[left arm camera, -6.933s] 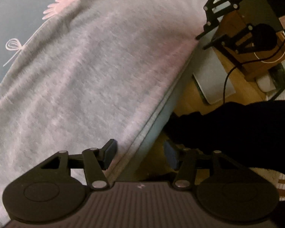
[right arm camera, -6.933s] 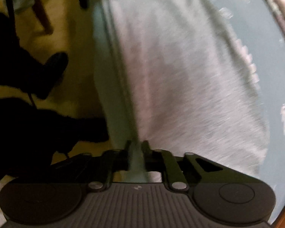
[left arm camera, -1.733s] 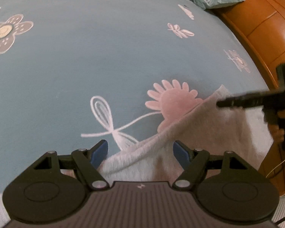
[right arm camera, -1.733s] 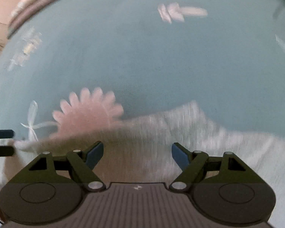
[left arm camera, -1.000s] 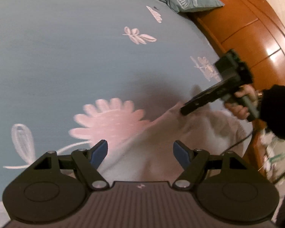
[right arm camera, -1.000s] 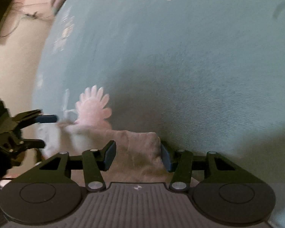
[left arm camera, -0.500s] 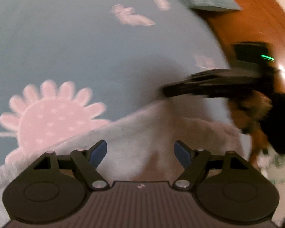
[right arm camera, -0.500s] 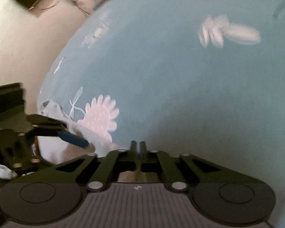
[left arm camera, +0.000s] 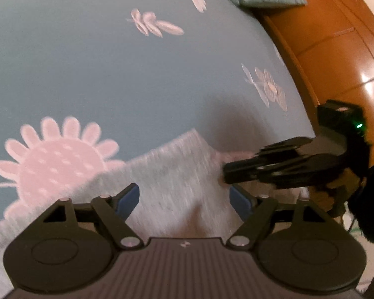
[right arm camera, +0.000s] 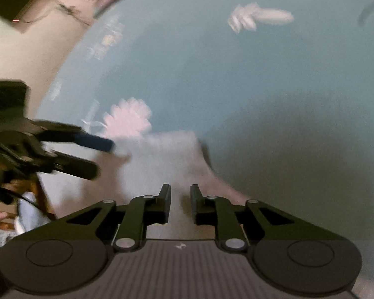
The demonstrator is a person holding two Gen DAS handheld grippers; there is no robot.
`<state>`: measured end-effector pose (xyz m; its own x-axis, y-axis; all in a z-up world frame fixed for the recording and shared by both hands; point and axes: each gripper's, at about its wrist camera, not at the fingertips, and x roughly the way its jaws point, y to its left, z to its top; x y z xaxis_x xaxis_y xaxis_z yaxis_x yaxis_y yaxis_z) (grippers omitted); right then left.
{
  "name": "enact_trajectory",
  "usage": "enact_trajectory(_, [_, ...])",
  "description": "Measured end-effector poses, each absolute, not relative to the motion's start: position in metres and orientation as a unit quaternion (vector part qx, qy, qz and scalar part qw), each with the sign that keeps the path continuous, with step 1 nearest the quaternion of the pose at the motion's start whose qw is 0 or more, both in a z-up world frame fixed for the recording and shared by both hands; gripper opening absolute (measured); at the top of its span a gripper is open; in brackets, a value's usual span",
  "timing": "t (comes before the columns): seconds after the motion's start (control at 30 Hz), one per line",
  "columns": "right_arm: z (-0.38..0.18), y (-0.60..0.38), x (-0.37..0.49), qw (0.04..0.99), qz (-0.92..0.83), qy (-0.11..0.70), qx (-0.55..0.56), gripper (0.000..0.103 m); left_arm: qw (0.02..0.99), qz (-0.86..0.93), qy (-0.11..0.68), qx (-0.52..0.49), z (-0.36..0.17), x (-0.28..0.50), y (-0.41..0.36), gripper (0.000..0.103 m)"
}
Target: Fold clothes
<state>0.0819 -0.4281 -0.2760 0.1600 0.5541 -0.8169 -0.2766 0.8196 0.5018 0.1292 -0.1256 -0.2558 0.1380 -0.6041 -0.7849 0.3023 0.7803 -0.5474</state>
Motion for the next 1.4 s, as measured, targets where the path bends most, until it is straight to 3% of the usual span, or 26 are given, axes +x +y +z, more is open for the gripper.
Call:
enact_trajectory(0.13, [-0.278, -0.433, 0.049, 0.769, 0.220, 0.584, 0.137, 0.024, 0.744, -0.318, 0.581, -0.083, -0.250, 0.115, -0.141, 0.079])
enact_trajectory(0.2, [-0.265, -0.434, 0.033, 0.782, 0.201, 0.571, 0.149, 0.037, 0.744, -0.332, 0.577, -0.053, -0.245, 0.108, -0.149, 0.079])
enact_trajectory(0.23, [-0.258, -0.435, 0.024, 0.789, 0.192, 0.562, 0.155, 0.050, 0.743, -0.340, 0.575, -0.039, -0.243, 0.105, -0.153, 0.079])
enact_trajectory(0.27, [-0.256, -0.435, 0.017, 0.792, 0.180, 0.561, 0.161, 0.054, 0.739, -0.349, 0.576, -0.029, -0.242, 0.102, -0.156, 0.079])
enact_trajectory(0.43, [-0.261, -0.429, -0.021, 0.800, 0.095, 0.567, 0.172, 0.054, 0.721, -0.386, 0.575, 0.013, -0.242, 0.083, -0.167, 0.079])
enact_trajectory(0.6, [-0.275, -0.409, -0.044, 0.823, 0.022, 0.545, 0.158, 0.075, 0.697, -0.396, 0.598, 0.015, -0.268, 0.071, -0.154, 0.081])
enact_trajectory(0.63, [-0.277, -0.405, -0.046, 0.828, 0.018, 0.535, 0.165, 0.087, 0.693, -0.394, 0.603, 0.014, -0.274, 0.069, -0.151, 0.081])
enact_trajectory(0.73, [-0.280, -0.395, -0.050, 0.838, -0.004, 0.517, 0.174, 0.101, 0.691, -0.408, 0.596, -0.018, -0.283, 0.069, -0.137, 0.089])
enact_trajectory(0.87, [-0.284, -0.392, -0.055, 0.853, -0.039, 0.481, 0.197, 0.103, 0.679, -0.415, 0.601, -0.074, -0.289, 0.079, -0.128, 0.101])
enact_trajectory(1.1, [-0.279, -0.424, -0.074, 0.840, -0.081, 0.418, 0.335, 0.103, 0.674, -0.431, 0.599, -0.037, -0.287, 0.077, -0.144, 0.102])
enact_trajectory(1.27, [-0.243, -0.435, -0.093, 0.887, -0.196, 0.331, 0.256, 0.103, 0.664, -0.429, 0.612, 0.012, -0.286, 0.077, -0.161, 0.102])
enact_trajectory(1.4, [-0.267, -0.455, -0.096, 0.873, -0.211, 0.338, 0.282, 0.103, 0.654, -0.408, 0.637, -0.002, -0.288, 0.087, -0.165, 0.102])
